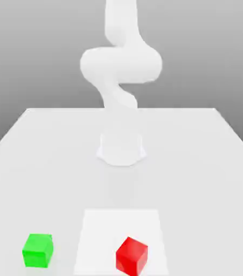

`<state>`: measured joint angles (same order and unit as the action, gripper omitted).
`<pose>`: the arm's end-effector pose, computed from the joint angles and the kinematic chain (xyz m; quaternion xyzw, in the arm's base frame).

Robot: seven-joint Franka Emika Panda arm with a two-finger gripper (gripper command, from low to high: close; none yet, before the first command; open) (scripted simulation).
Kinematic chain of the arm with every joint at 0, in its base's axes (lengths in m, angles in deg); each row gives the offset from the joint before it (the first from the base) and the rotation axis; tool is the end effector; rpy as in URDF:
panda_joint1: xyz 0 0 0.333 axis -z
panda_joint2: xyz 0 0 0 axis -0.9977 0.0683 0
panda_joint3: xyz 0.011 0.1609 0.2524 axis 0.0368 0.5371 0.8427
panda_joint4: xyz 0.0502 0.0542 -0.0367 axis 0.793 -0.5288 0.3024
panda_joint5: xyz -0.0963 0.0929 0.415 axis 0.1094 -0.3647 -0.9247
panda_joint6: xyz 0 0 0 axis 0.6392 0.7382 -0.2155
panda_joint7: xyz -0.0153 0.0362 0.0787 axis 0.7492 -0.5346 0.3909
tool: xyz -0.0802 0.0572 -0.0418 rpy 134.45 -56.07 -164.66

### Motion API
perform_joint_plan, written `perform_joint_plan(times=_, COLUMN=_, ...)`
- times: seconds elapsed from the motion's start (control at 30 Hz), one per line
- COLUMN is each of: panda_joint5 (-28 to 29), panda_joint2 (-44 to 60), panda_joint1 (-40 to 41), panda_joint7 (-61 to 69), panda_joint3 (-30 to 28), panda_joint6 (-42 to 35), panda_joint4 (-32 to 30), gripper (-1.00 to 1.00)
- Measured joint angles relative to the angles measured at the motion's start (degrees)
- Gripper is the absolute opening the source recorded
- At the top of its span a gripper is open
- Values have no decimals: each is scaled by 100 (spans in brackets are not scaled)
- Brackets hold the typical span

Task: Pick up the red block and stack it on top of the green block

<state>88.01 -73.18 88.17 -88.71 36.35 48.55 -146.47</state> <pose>0.4356 0.0044 0.6595 -0.8504 0.3877 -0.3311 0.1301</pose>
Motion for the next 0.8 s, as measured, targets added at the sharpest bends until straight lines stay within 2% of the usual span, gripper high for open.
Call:
perform_joint_plan(times=0.33, panda_joint5=513, panda_joint2=2123, panda_joint1=640, panda_joint7=-1579, panda_joint3=694, panda_joint6=765, panda_joint4=-354, gripper=0)
perform_joint_plan(times=0.53, panda_joint5=777, panda_joint2=3373, panda_joint1=782, panda_joint7=-2483, panda_joint3=853, panda_joint6=1215, panda_joint4=-562, gripper=0)
perform_joint_plan(times=0.8, panda_joint5=595, panda_joint2=4958, panda_joint1=747, panda_joint7=-3306, panda_joint3=901, panda_joint6=1859, panda_joint4=-856, gripper=0)
